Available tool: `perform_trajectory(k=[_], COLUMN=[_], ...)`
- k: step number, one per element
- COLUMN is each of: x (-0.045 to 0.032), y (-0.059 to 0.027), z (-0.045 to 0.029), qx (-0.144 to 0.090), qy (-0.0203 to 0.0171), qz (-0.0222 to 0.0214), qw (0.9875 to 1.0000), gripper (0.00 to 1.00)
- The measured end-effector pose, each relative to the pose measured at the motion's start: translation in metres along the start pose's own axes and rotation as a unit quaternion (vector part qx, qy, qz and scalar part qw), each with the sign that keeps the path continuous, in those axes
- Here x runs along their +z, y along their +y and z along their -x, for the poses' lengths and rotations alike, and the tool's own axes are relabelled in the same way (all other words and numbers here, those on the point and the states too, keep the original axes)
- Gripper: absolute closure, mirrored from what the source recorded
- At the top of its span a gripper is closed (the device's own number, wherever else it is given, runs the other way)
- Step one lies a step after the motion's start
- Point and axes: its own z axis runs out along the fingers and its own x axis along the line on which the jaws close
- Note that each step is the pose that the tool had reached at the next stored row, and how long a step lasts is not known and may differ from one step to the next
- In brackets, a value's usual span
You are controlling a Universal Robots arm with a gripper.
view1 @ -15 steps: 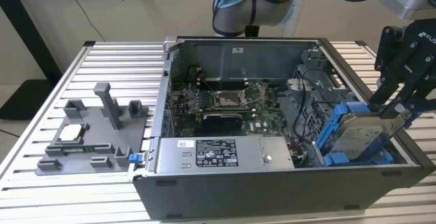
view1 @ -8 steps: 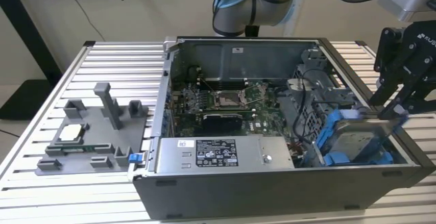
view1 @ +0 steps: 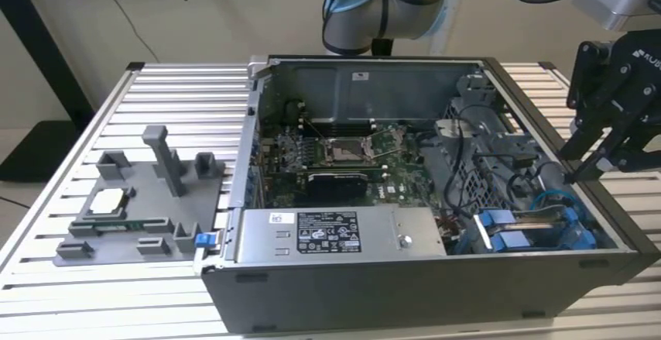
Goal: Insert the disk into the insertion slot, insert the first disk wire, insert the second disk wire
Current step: 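Insert the disk into the insertion slot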
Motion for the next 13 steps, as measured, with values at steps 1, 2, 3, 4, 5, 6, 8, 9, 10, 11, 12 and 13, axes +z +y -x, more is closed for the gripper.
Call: perform_trajectory(k=[1, 2, 3, 4, 5, 6, 8, 9, 10, 11, 12, 13], x=[0.0001, 0.0004, 0.0007, 0.0012, 0.0017, 0.0025, 0.0041, 0.0049, 0.0054, 0.0059, 0.0063, 0.0067], y=[0.0009, 0.0021, 0.0037, 0.0051, 0.0063, 0.0073, 0.0092, 0.0098, 0.0101, 0.0102, 0.0104, 0.0108], z=[0.0018, 0.0042, 0.0066, 0.0084, 0.0098, 0.0111, 0.0137, 0.0145, 0.0149, 0.0153, 0.0156, 0.0161], qx=[0.000, 0.000, 0.000, 0.000, 0.000, 0.000, -0.001, -0.002, -0.005, -0.008, -0.011, -0.014], qy=[0.0000, 0.0000, 0.0000, -0.0002, -0.0003, -0.0005, -0.0011, -0.0023, -0.0033, -0.0044, -0.0053, -0.0062], qz=[0.0000, 0.0000, -0.0002, -0.0004, -0.0006, -0.0008, -0.0010, -0.0011, -0.0011, -0.0010, -0.0009, -0.0009], qw=[1.0000, 1.0000, 1.0000, 1.0000, 1.0000, 1.0000, 1.0000, 1.0000, 1.0000, 1.0000, 0.9999, 0.9999], gripper=[0.00, 0.00, 0.00, 0.00, 0.00, 0.00, 0.00, 0.00, 0.00, 0.00, 0.00, 0.00])
